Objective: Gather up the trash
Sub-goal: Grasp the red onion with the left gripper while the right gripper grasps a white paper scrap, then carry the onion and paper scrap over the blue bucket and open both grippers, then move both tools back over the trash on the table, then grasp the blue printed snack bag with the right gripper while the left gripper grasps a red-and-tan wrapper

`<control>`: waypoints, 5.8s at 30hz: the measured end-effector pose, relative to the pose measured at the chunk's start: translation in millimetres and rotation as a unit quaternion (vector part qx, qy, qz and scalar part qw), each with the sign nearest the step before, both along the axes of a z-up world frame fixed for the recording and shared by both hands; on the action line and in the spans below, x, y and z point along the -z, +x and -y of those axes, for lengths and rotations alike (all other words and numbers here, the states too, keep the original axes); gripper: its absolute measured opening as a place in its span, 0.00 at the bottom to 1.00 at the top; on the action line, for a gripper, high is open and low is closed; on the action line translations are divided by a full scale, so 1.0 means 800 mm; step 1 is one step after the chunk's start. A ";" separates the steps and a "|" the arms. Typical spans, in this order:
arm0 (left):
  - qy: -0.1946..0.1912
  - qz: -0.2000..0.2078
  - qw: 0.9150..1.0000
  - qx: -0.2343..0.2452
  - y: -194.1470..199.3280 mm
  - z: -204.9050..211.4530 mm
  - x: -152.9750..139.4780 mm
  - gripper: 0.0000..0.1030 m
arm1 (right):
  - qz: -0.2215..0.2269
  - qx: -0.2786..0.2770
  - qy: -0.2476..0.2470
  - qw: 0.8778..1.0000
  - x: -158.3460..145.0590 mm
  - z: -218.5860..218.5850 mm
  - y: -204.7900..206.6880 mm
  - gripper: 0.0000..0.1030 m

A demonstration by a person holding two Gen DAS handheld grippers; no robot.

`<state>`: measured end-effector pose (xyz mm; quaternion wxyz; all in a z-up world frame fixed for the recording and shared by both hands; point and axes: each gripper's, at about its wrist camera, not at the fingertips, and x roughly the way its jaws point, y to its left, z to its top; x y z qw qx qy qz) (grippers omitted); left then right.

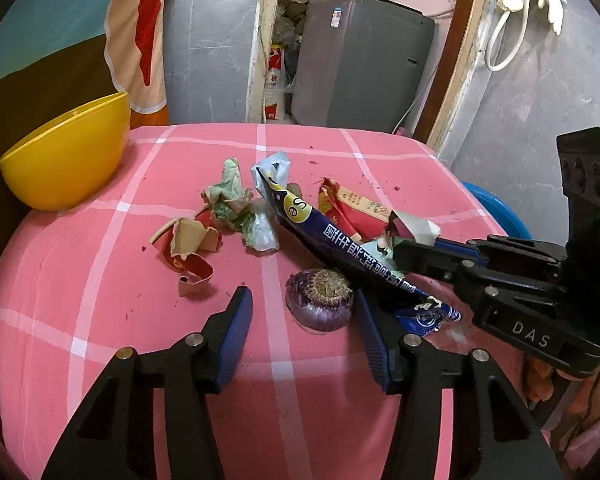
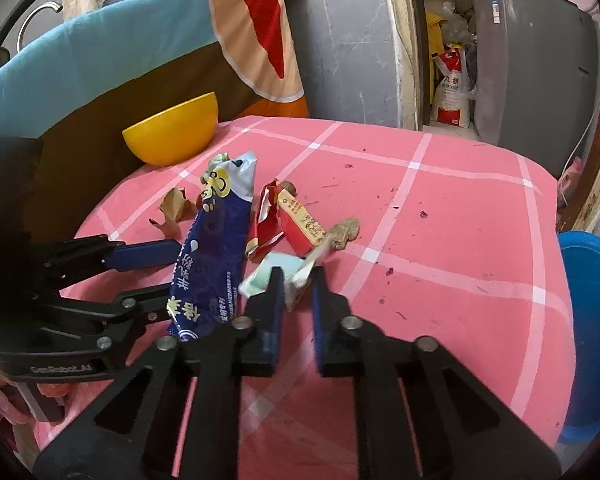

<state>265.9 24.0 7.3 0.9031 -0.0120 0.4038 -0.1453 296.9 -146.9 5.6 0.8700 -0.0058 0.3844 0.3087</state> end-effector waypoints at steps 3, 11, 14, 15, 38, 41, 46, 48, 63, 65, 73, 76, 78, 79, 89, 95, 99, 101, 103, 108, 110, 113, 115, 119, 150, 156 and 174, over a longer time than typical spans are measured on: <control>0.006 0.000 1.000 0.005 0.001 0.004 0.001 0.37 | 0.000 0.007 0.004 1.000 0.000 0.004 0.001 0.24; 0.029 0.010 0.999 0.011 -0.004 0.020 0.001 0.26 | 0.003 0.023 0.005 1.000 -0.002 0.009 0.003 0.20; 0.023 0.013 1.000 -0.006 -0.010 0.015 0.001 0.26 | 0.014 0.028 0.005 0.999 -0.005 0.013 -0.002 0.19; 0.021 0.015 1.000 -0.011 -0.014 0.012 0.000 0.26 | 0.019 0.031 0.005 0.999 -0.007 0.016 -0.004 0.19; -0.045 0.220 0.973 -0.052 -0.083 0.069 -0.087 0.26 | 0.219 0.159 0.058 0.961 -0.105 0.125 -0.087 0.20; -0.057 0.253 0.965 -0.036 -0.081 0.095 -0.103 0.26 | 0.260 0.191 0.064 0.944 -0.121 0.148 -0.099 0.20; -0.075 0.277 0.958 -0.007 -0.066 0.138 -0.128 0.26 | 0.319 0.242 0.059 0.914 -0.143 0.189 -0.116 0.20; -0.084 0.286 0.955 0.002 -0.060 0.157 -0.132 0.26 | 0.334 0.261 0.051 0.904 -0.148 0.204 -0.121 0.20; -0.108 0.255 0.958 0.072 0.003 0.283 -0.127 0.26 | 0.307 0.353 0.005 0.884 -0.137 0.310 -0.101 0.20; -0.102 0.234 0.964 0.076 0.015 0.295 -0.121 0.26 | 0.287 0.358 0.000 0.889 -0.129 0.321 -0.091 0.20; -0.091 0.136 0.982 0.097 0.060 0.325 -0.082 0.26 | 0.204 0.356 0.005 0.912 -0.096 0.351 -0.059 0.20; -0.090 0.098 0.986 0.095 0.075 0.330 -0.067 0.27 | 0.178 0.355 0.009 0.918 -0.083 0.358 -0.049 0.21; -0.091 0.073 0.989 0.092 0.086 0.331 -0.057 0.27 | 0.163 0.355 0.011 0.921 -0.077 0.362 -0.043 0.22; -0.091 0.065 0.990 0.090 0.087 0.331 -0.053 0.27 | 0.155 0.354 0.012 0.922 -0.074 0.363 -0.039 0.22; -0.097 0.039 0.992 0.077 0.094 0.318 -0.041 0.40 | 0.125 0.350 0.019 0.928 -0.061 0.364 -0.028 0.37; -0.102 0.069 0.991 0.059 0.085 0.299 -0.057 0.51 | 0.149 0.349 0.026 0.925 -0.071 0.359 -0.035 0.55; -0.104 0.108 0.988 0.034 0.072 0.275 -0.076 0.61 | 0.180 0.349 0.034 0.919 -0.083 0.351 -0.046 0.69; -0.104 0.126 0.986 0.024 0.066 0.263 -0.085 0.71 | 0.198 0.350 0.042 0.915 -0.090 0.345 -0.052 0.78; -0.105 0.149 0.983 0.012 0.056 0.246 -0.094 0.78 | 0.211 0.349 0.049 0.912 -0.096 0.339 -0.056 0.85; -0.099 0.201 0.974 -0.019 0.030 0.204 -0.115 0.91 | 0.256 0.342 0.079 0.901 -0.114 0.317 -0.072 1.00; -0.094 0.221 0.970 -0.030 0.017 0.189 -0.121 0.95 | 0.272 0.338 0.091 0.896 -0.121 0.306 -0.079 1.00; -0.086 0.248 0.964 -0.045 -0.001 0.164 -0.127 0.97 | 0.294 0.331 0.104 0.890 -0.130 0.289 -0.088 1.00; -0.085 0.263 0.959 -0.057 -0.013 0.146 -0.130 0.98 | 0.306 0.324 0.111 0.888 -0.135 0.276 -0.093 1.00; -0.076 0.288 0.951 -0.081 -0.035 0.111 -0.137 0.98 | 0.326 0.307 0.118 0.886 -0.143 0.248 -0.106 1.00; -0.006 0.213 0.959 -0.185 -0.080 -0.099 -0.056 0.98 | 0.205 0.117 0.040 0.971 -0.087 0.020 -0.075 1.00; -0.007 0.166 0.972 -0.164 -0.066 -0.108 -0.036 0.97 | 0.143 0.091 0.030 0.985 -0.064 0.000 -0.059 1.00; -0.052 0.055 0.994 -0.083 -0.018 -0.100 -0.008 0.55 | -0.002 0.017 0.009 1.000 -0.018 -0.046 -0.029 0.94</control>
